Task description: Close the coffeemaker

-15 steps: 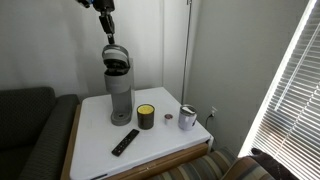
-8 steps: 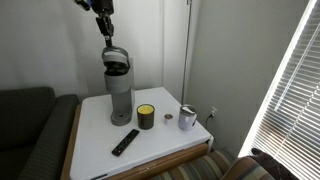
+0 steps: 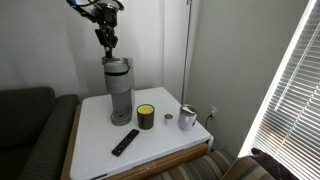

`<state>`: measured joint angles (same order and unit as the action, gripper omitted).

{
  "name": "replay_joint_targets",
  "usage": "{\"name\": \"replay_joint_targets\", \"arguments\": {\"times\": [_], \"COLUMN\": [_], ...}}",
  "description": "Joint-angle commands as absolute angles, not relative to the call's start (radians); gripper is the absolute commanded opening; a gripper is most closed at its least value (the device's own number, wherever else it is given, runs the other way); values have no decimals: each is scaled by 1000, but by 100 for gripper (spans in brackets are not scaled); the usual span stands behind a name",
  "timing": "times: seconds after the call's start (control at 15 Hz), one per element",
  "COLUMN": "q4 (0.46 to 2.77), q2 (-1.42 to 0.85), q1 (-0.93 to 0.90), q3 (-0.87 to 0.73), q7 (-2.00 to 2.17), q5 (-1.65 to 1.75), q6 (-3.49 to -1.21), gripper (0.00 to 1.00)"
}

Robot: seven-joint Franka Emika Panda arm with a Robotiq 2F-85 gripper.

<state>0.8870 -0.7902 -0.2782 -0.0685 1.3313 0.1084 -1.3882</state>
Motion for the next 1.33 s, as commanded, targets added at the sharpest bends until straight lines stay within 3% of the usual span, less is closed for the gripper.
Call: {"name": "replay_joint_targets", "arguments": {"times": [0.0,1.27], "q4": [1035,1163], "q2": [-739,-646], "q1": [-259,-262], "q3": [-64,-68], "q7": [1407,1489], "q5": [65,66], "q6": [-1468,-1655], "gripper": [0,0]}}
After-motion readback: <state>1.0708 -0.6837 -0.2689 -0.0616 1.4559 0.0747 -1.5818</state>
